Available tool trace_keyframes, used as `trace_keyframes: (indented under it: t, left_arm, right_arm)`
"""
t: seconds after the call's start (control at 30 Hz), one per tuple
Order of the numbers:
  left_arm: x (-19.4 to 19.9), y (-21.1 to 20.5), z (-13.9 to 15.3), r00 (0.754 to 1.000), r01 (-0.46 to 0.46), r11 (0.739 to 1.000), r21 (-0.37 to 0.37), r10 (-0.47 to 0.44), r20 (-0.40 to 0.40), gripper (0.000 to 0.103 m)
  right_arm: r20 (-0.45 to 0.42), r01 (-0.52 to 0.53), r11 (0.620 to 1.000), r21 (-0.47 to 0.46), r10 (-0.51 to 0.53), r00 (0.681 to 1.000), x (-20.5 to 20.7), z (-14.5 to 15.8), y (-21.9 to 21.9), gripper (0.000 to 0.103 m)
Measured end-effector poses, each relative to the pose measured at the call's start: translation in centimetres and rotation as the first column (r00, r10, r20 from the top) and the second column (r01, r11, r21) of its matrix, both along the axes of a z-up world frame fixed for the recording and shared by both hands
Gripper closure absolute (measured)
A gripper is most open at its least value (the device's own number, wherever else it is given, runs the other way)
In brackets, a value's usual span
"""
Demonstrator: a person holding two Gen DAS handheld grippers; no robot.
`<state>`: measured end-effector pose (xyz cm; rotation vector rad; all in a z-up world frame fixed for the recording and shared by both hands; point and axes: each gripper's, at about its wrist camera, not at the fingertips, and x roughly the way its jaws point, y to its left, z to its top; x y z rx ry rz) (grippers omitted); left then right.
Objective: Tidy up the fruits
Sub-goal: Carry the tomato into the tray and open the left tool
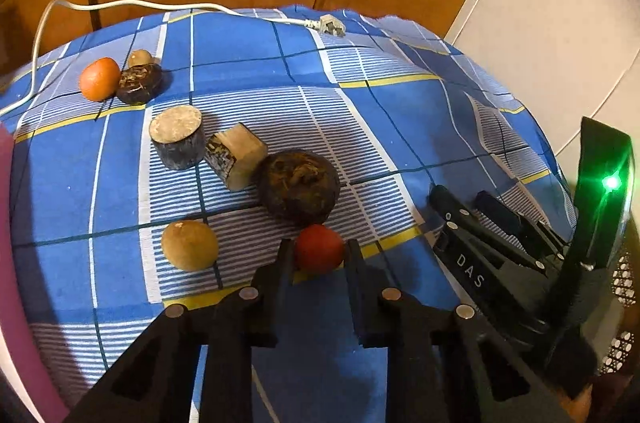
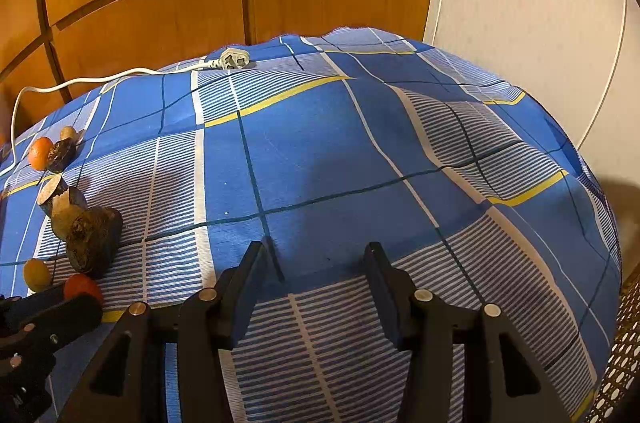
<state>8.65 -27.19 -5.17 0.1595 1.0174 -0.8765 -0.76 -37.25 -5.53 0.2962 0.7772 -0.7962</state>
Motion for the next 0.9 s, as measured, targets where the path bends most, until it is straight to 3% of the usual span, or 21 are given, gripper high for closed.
trace_keyframes:
  t: [0.27, 0.43, 0.67, 0.9]
  left_arm:
    - [-0.3, 5.3, 2.6, 0.992, -0.125, 0.989, -0.076, 0.125, -0.003, 0.079]
    - [0.1, 10.2, 4.2, 0.964, -0.262, 0.961, -0.089, 0.266, 0.033, 0.079]
    - [0.6, 17.1, 6.0, 0.879, -0.452, 0.888, -0.082, 0.459, 0.126, 0.079]
    - [1.8, 22.3, 4.6, 0.799, -0.591, 0.806, -0.031, 0.590, 0.117, 0.078]
  right_arm:
    - [-0.001, -0.001, 1.000, -0.004, 0.001, 1.000, 0.0, 0.0, 0.0, 0.051]
    - [-0.002, -0.001, 1.000, -0.005, 0.001, 1.000, -0.1, 0.0, 0.0, 0.051]
    - [-0.001, 0.000, 1.000, -0.005, 0.000, 1.000, -0.1, 0.0, 0.1, 0.051]
    - [-0.004, -0.001, 1.000, -0.008, 0.001, 1.000, -0.1, 0.0, 0.1, 0.051]
